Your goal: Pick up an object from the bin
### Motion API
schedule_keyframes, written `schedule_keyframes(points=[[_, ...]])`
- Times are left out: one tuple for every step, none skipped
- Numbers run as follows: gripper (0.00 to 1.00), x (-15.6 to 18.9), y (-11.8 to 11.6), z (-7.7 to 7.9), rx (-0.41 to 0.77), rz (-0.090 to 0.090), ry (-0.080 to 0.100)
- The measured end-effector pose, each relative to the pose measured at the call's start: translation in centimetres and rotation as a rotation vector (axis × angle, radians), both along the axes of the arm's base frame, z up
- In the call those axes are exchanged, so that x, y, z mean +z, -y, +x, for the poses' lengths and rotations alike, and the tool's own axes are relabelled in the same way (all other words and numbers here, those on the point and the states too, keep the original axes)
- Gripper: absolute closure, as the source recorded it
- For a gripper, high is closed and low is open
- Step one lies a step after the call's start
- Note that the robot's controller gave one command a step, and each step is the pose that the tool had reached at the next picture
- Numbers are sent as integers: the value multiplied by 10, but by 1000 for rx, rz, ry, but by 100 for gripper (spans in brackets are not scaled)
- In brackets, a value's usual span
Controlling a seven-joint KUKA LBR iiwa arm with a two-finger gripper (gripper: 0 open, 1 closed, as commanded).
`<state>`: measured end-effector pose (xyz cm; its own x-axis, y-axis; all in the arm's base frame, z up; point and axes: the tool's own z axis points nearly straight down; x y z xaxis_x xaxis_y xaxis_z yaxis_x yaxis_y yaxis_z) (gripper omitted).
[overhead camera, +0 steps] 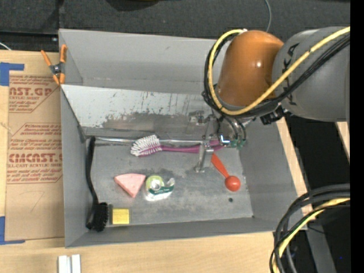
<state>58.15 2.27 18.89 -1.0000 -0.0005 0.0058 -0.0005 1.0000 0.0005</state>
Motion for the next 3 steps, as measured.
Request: schedule_keyframes(points=[[0,5,0,2,0,0,8],[0,-119,-49,12,-91,2,6],[0,-65,-30,11,-219,1,24]])
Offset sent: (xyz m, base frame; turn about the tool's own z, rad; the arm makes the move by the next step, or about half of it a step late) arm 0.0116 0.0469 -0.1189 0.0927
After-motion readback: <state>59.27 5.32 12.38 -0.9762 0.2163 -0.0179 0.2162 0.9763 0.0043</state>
